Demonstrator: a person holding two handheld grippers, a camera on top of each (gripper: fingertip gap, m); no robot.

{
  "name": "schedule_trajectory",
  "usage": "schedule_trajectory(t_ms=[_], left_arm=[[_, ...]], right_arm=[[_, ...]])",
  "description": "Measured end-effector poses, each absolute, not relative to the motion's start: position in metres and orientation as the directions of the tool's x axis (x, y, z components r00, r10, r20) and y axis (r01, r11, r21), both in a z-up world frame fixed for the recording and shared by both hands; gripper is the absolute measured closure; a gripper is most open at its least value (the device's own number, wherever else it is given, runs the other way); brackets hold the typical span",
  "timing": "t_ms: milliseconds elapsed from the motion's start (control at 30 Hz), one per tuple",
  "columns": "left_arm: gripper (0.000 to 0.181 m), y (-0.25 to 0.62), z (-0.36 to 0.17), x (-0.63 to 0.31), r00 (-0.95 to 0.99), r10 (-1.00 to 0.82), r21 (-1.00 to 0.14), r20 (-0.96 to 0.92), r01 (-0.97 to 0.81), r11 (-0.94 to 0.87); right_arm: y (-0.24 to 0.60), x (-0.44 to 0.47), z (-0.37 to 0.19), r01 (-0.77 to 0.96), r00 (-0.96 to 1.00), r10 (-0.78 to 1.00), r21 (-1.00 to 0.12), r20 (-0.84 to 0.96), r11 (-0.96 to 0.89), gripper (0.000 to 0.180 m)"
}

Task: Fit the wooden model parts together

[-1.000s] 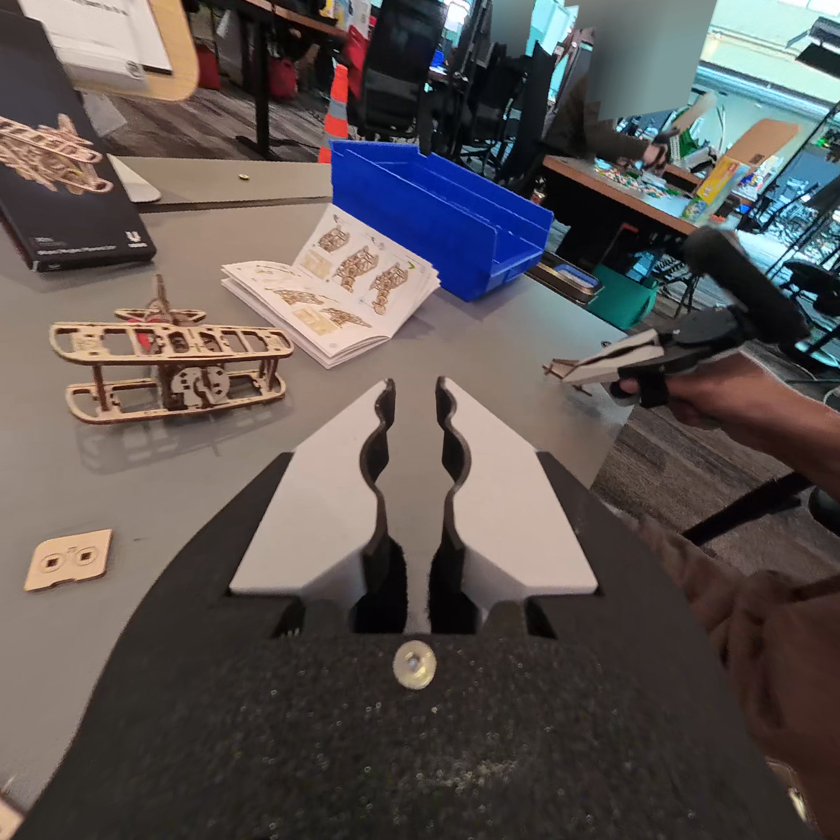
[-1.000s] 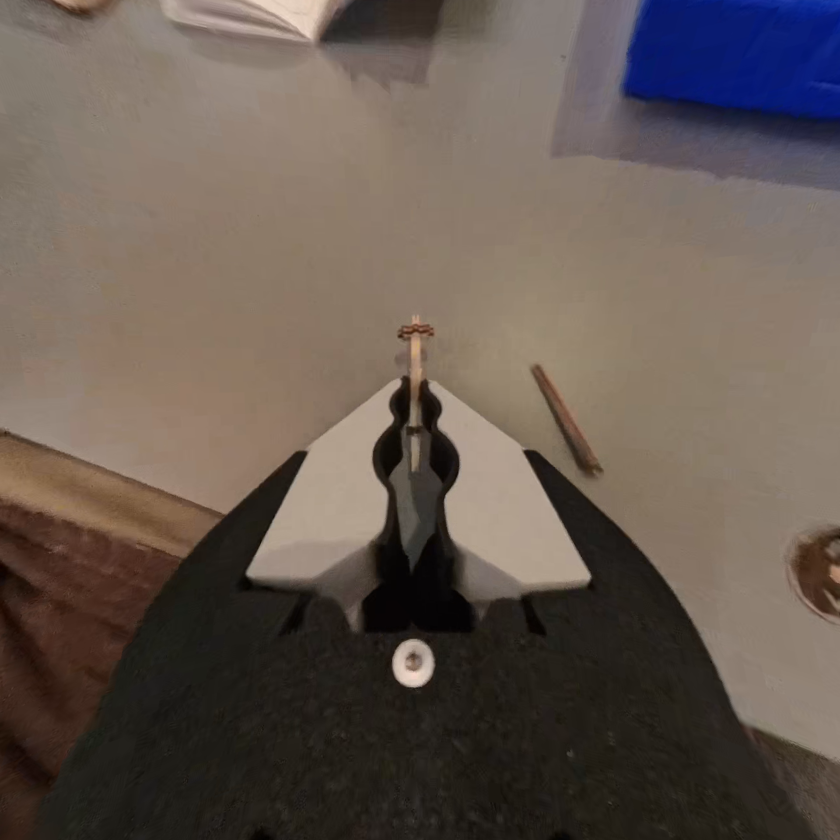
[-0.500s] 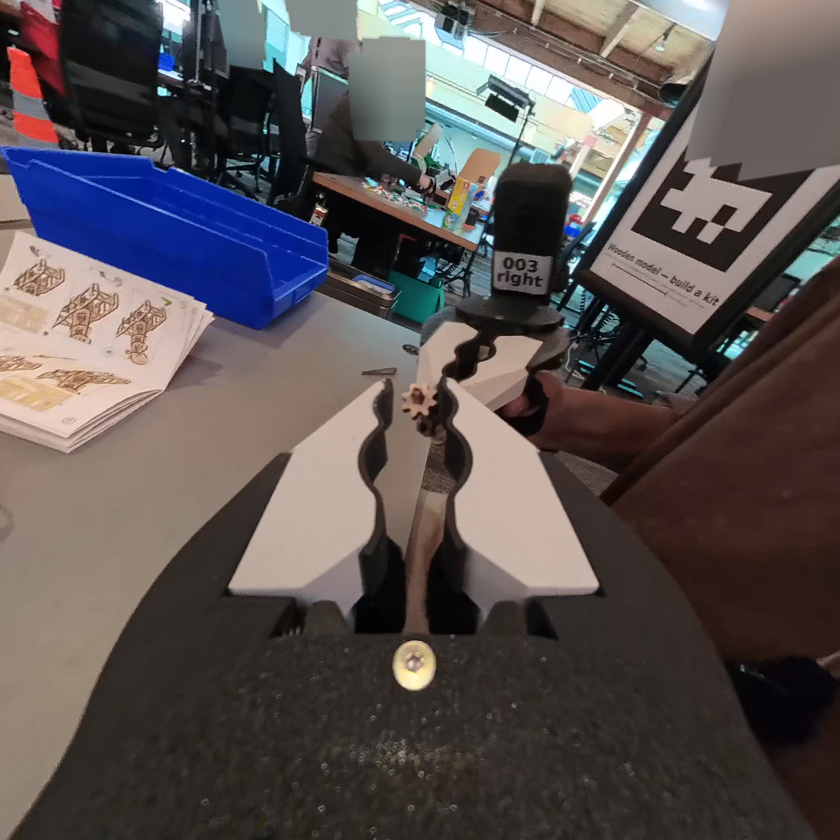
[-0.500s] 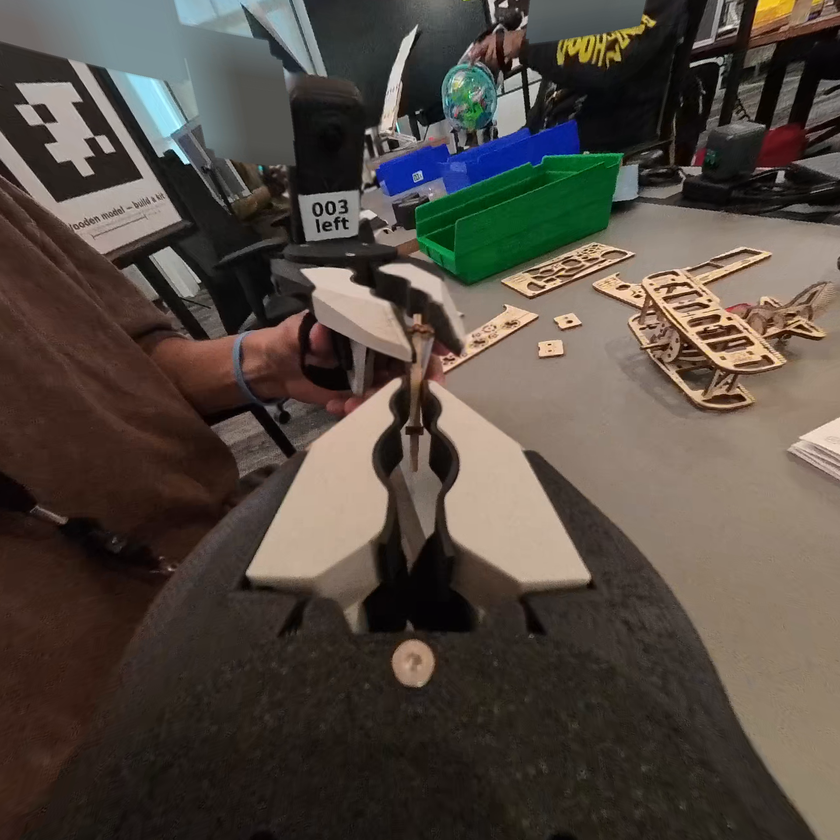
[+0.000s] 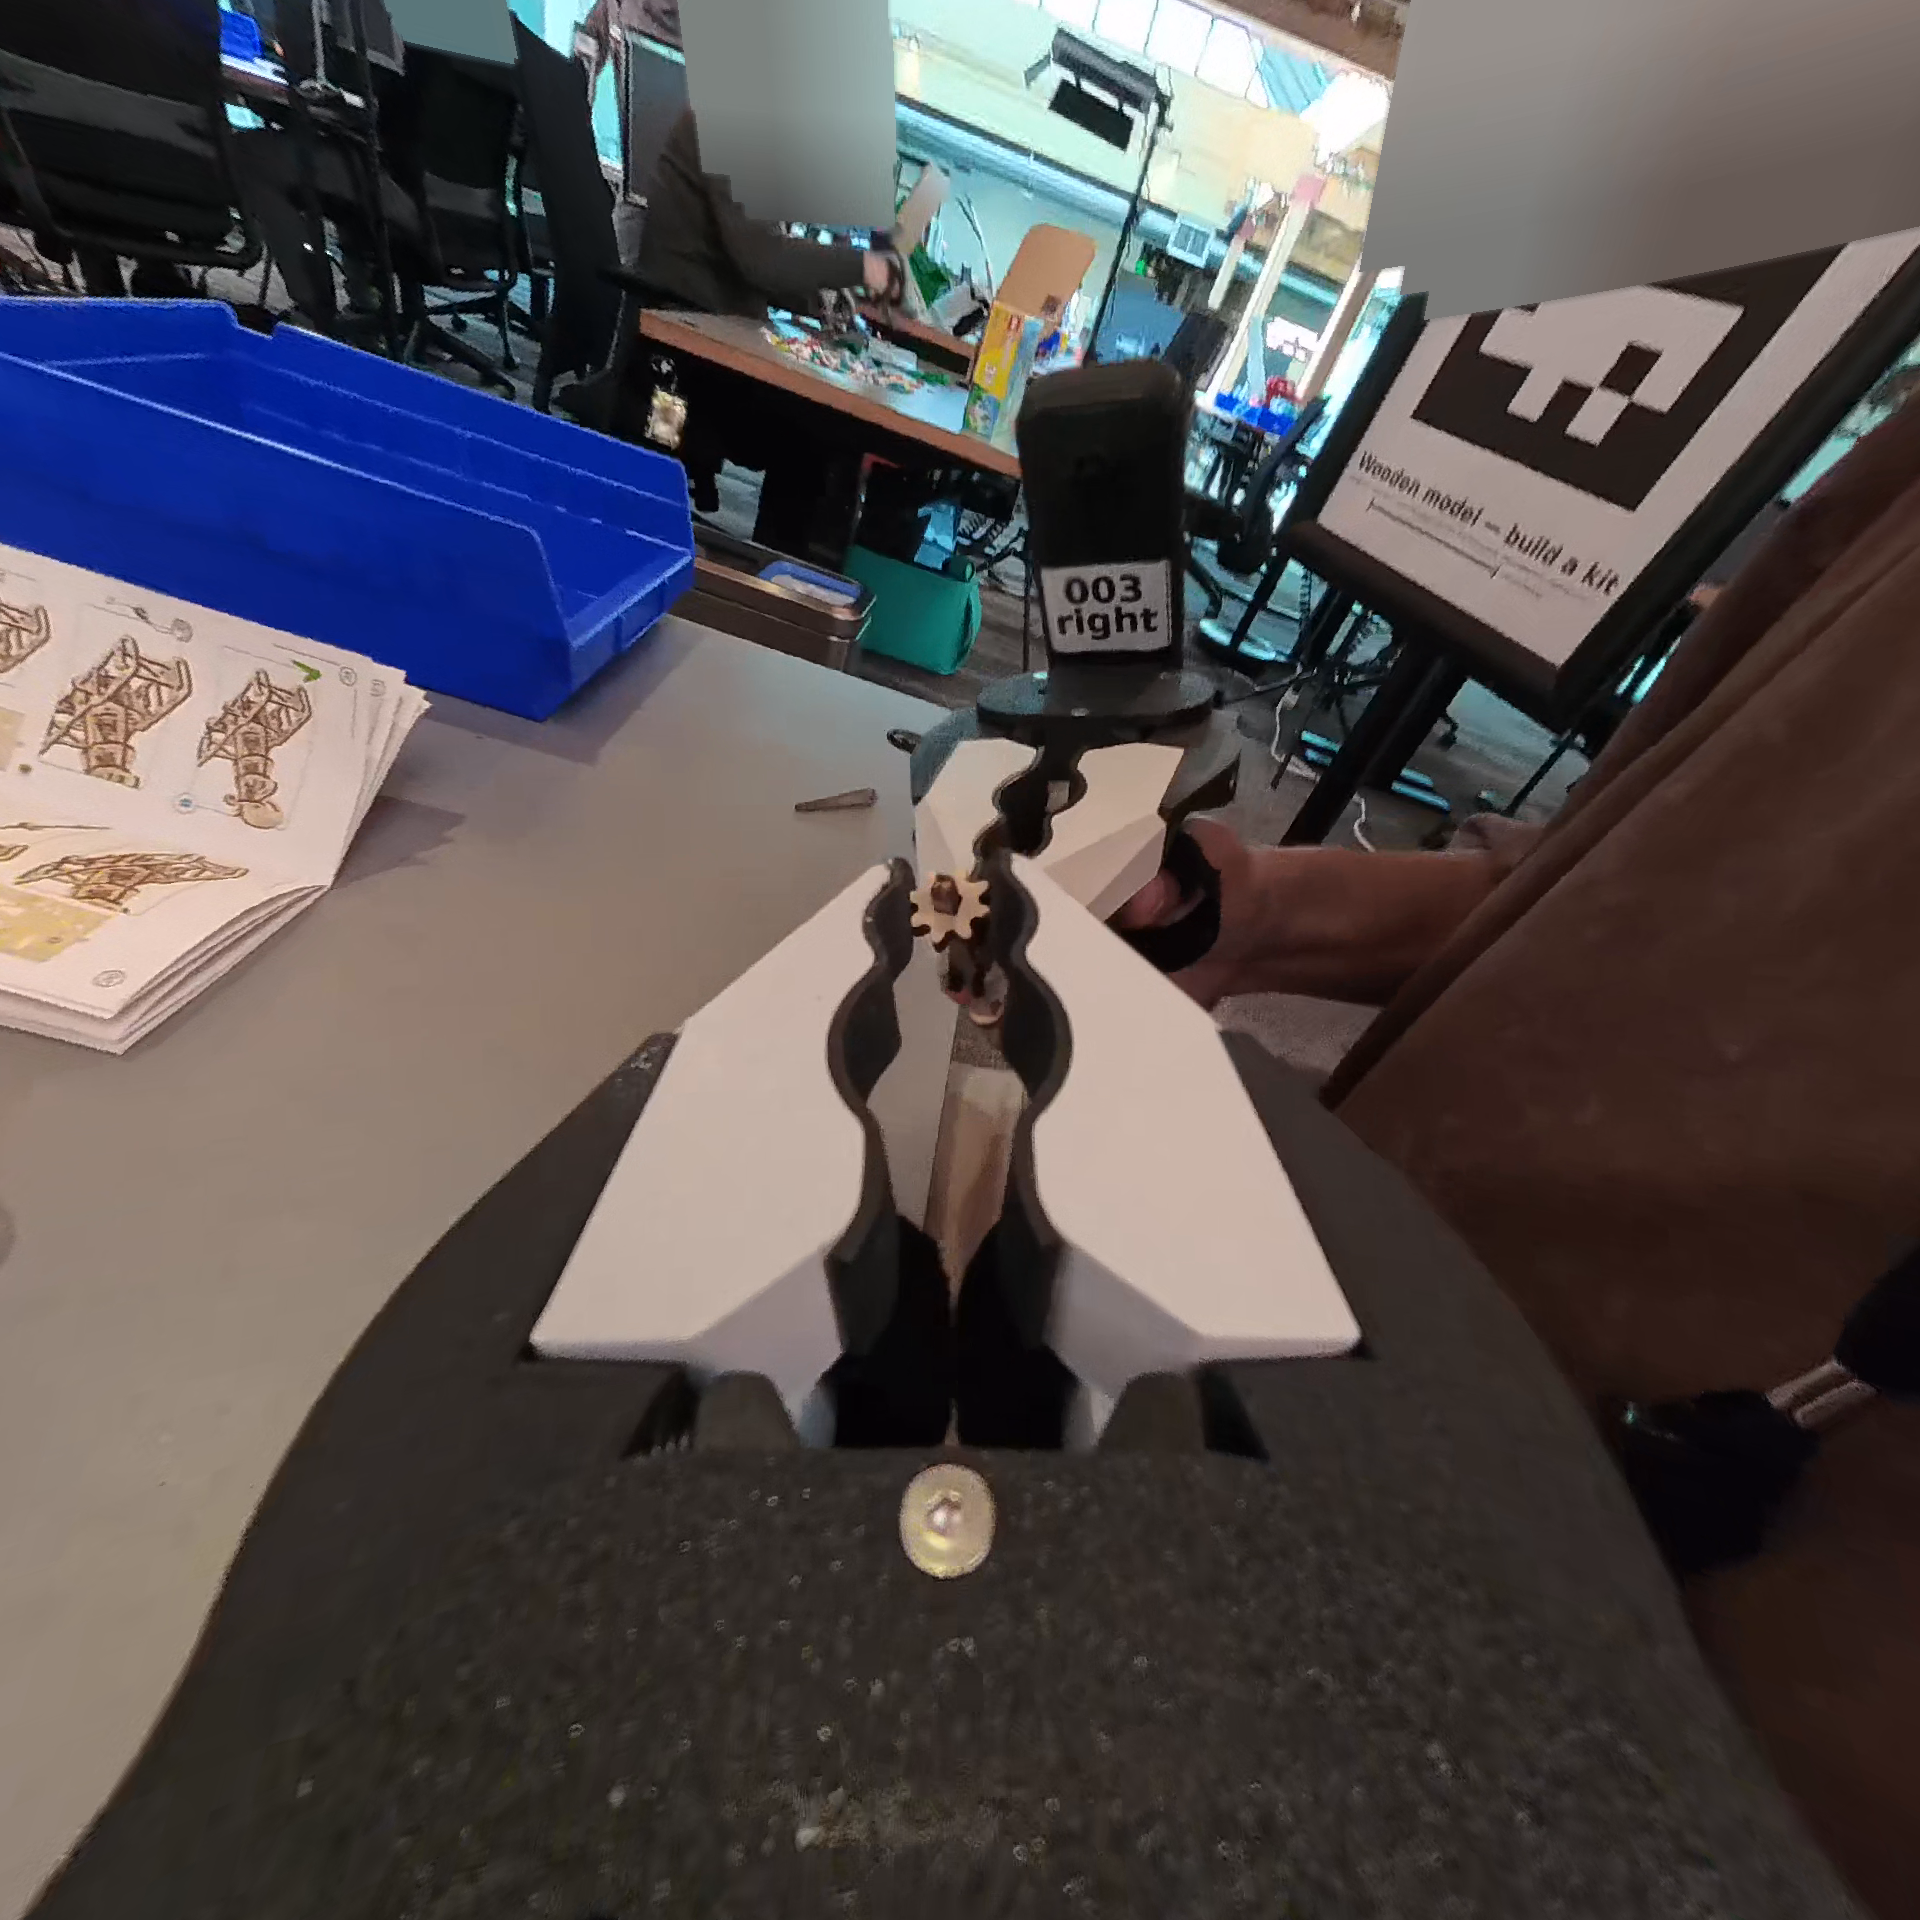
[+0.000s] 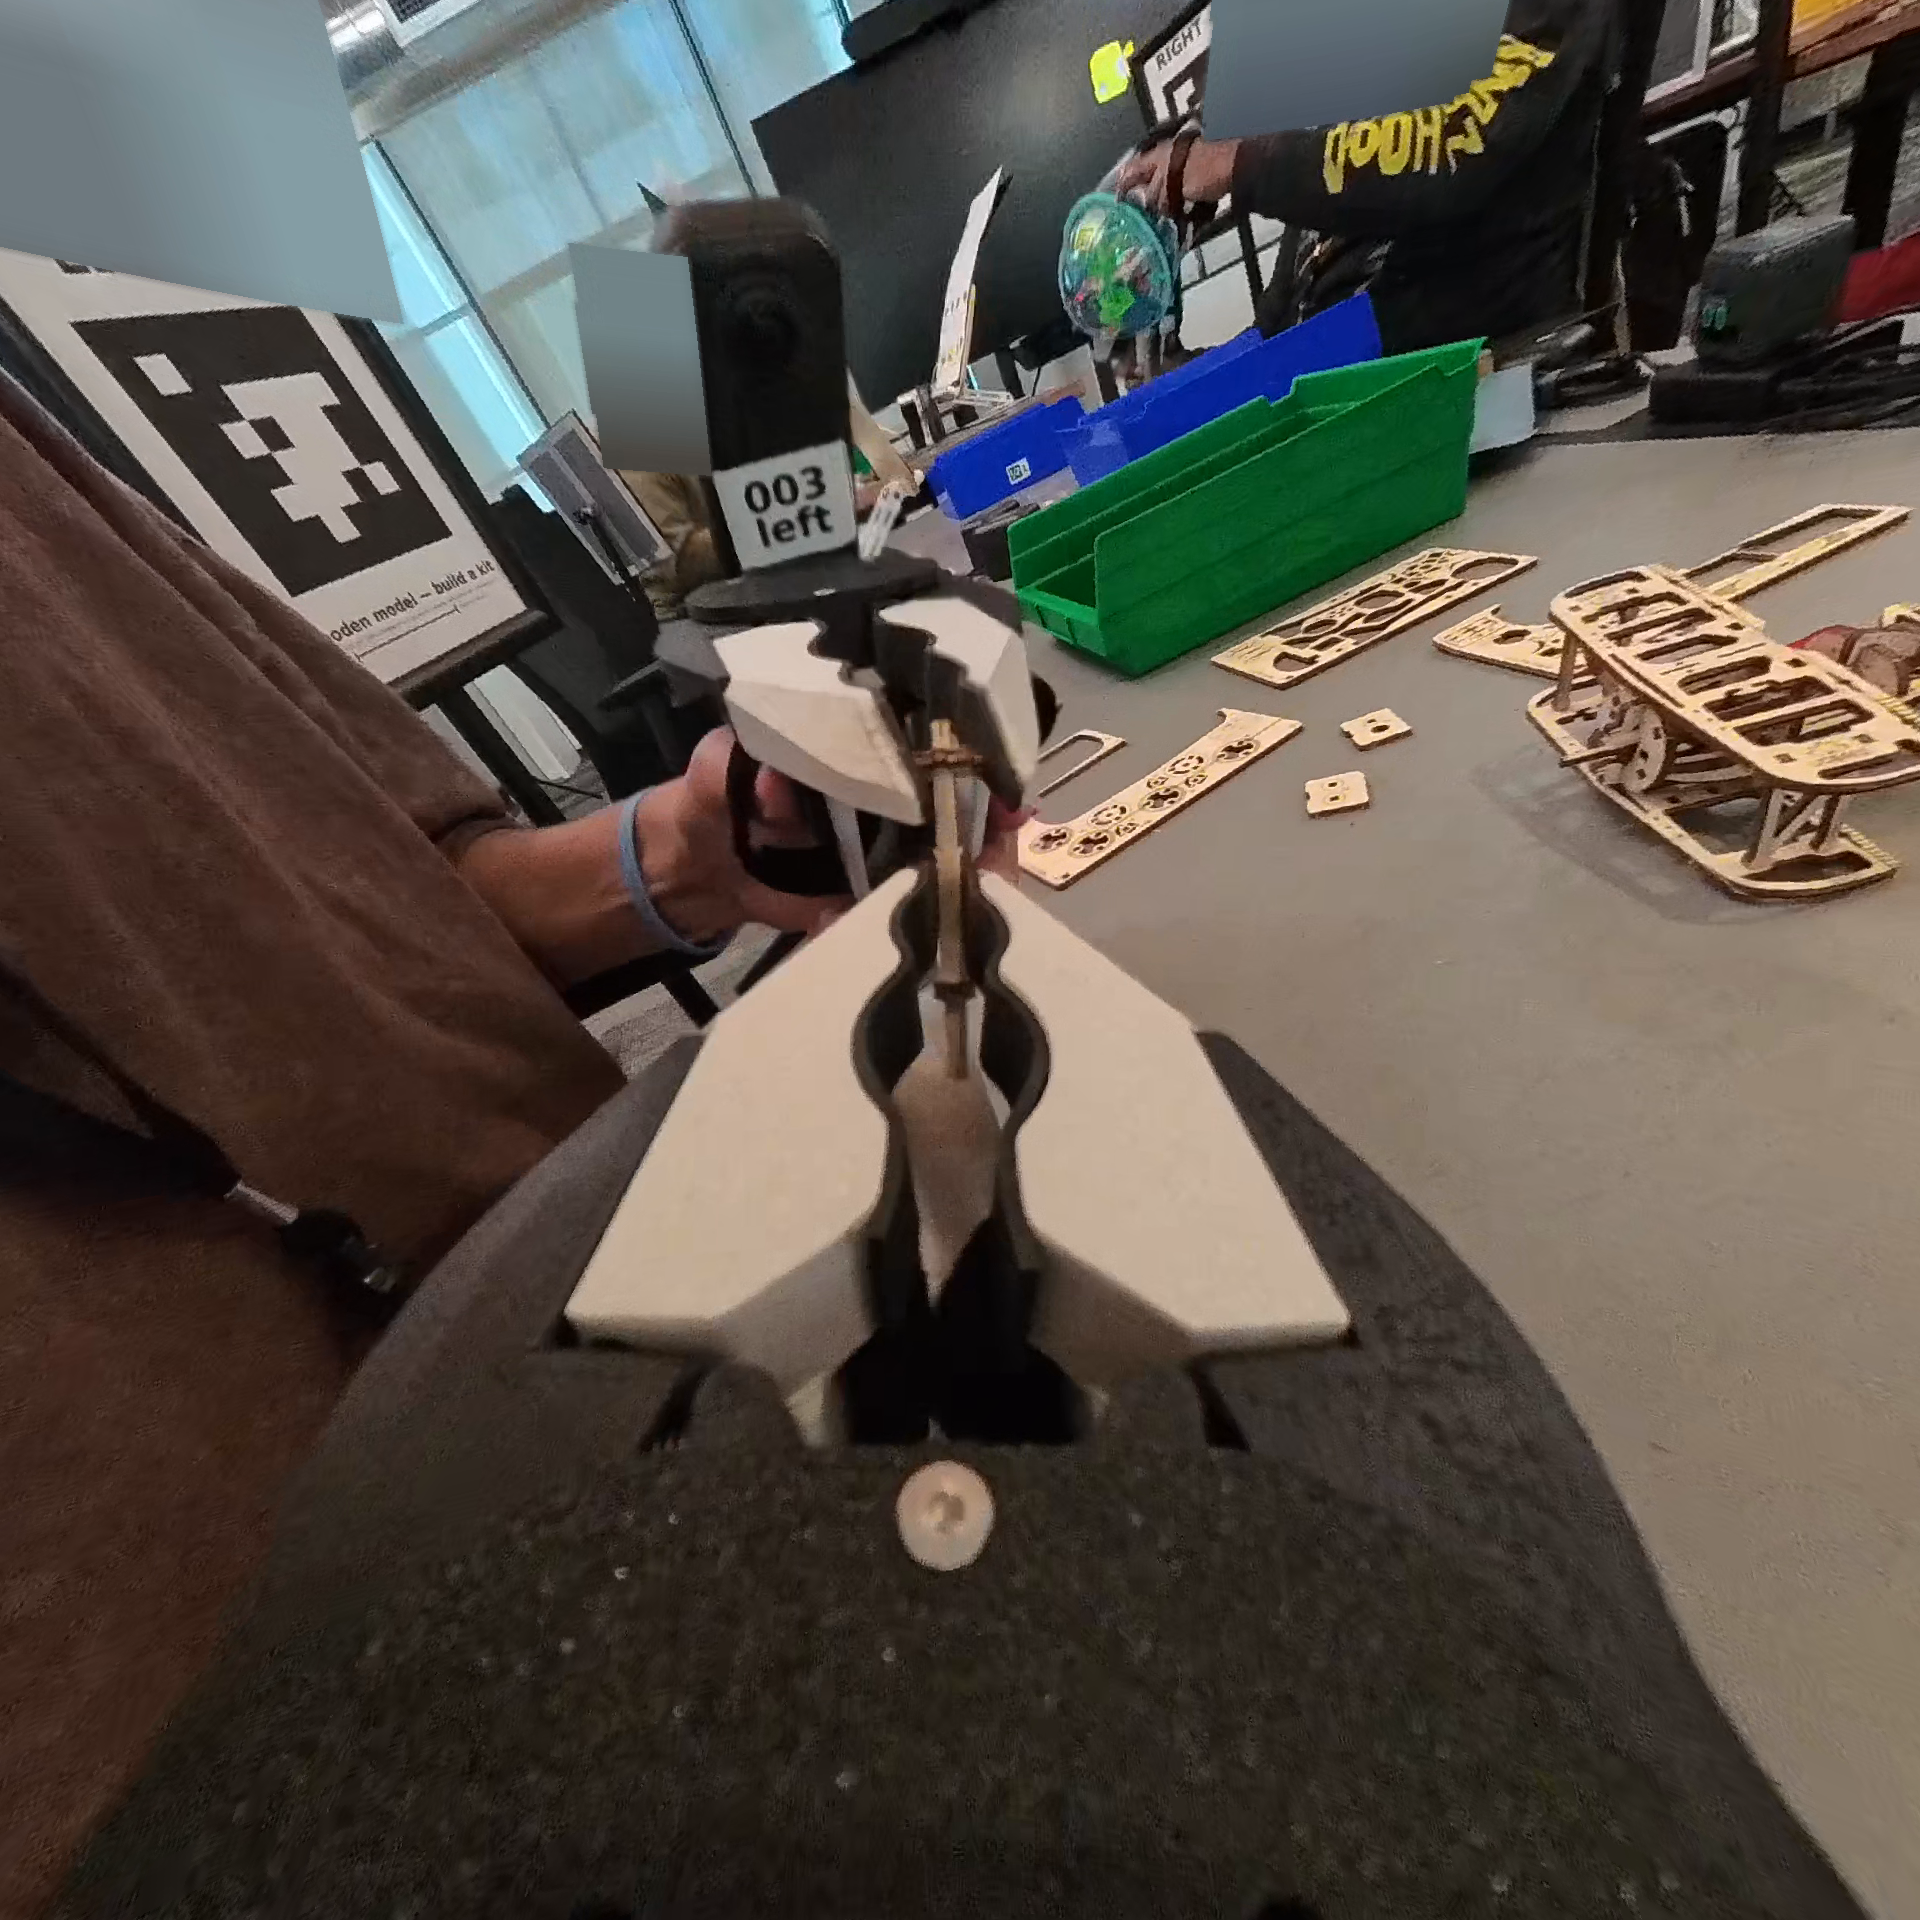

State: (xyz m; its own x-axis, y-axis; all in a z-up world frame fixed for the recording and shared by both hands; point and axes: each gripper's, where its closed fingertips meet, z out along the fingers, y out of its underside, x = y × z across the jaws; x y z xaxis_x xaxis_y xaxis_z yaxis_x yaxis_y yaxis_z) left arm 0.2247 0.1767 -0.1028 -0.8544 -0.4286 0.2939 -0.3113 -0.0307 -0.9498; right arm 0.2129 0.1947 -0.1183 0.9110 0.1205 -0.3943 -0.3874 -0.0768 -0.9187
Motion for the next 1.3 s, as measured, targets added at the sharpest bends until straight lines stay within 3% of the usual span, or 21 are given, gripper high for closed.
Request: schedule_trajectory(t_ms=[300, 433, 500, 533, 600, 700, 767, 867, 1000, 1100, 1133, 1300], left_arm=[[0.168, 0.182, -0.138, 0.216, -0.888, -0.432, -0.937, 0.157, -0.272, 0.218], [0.168, 0.181, -0.146, 0.208, -0.902, -0.417, -0.94, 0.109, -0.231, 0.253], [0.168, 0.181, -0.137, 0.209, -0.902, -0.42, -0.954, 0.101, -0.207, 0.215], [0.168, 0.182, -0.13, 0.209, -0.899, -0.429, -0.963, 0.089, -0.187, 0.193], [0.168, 0.184, -0.117, 0.211, -0.891, -0.451, -0.981, 0.057, -0.135, 0.142], [0.169, 0.185, -0.096, 0.212, -0.877, -0.479, -0.997, -0.015, -0.023, 0.074], [0.169, 0.184, -0.089, 0.211, -0.866, -0.492, -0.995, -0.091, 0.063, 0.072], [0.169, 0.179, -0.097, 0.209, -0.866, -0.487, -0.991, -0.117, 0.071, 0.113], [0.169, 0.181, -0.104, 0.211, -0.859, -0.493, -0.986, -0.139, 0.072, 0.152], [0.169, 0.183, -0.102, 0.211, -0.855, -0.501, -0.987, -0.135, 0.072, 0.143], [0.169, 0.185, -0.104, 0.212, -0.851, -0.507, -0.986, -0.139, 0.069, 0.154], [0.168, 0.176, -0.112, 0.21, -0.849, -0.5, -0.978, -0.168, 0.078, 0.195]], right_arm=[[0.191, 0.21, -0.145, -0.327, 0.926, 0.114, -0.917, -0.359, -0.23, 0.177], [0.188, 0.202, -0.152, -0.266, 0.932, 0.152, -0.904, -0.33, -0.335, 0.176], [0.188, 0.201, -0.142, -0.269, 0.937, 0.147, -0.923, -0.317, -0.275, 0.176], [0.186, 0.204, -0.139, -0.302, 0.931, 0.132, -0.922, -0.34, -0.244, 0.173], [0.181, 0.212, -0.142, -0.439, 0.878, 0.112, -0.877, -0.464, -0.193, 0.143], [0.178, 0.206, -0.125, -0.744, 0.601, 0.311, -0.658, -0.736, -0.12, 0.132], [0.181, 0.203, -0.113, -0.833, 0.467, 0.413, -0.546, -0.782, -0.093, 0.149], [0.189, 0.196, -0.106, -0.859, 0.411, 0.463, -0.504, -0.785, -0.09, 0.172], [0.191, 0.198, -0.11, -0.817, 0.496, 0.4, -0.57, -0.771, -0.084, 0.175], [0.182, 0.21, -0.104, -0.86, 0.444, 0.426, -0.509, -0.789, -0.046, 0.171], [0.179, 0.21, -0.105, -0.865, 0.43, 0.43, -0.498, -0.794, -0.055, 0.18], [0.184, 0.209, -0.116, -0.813, 0.526, 0.311, -0.575, -0.792, -0.09, 0.18]])
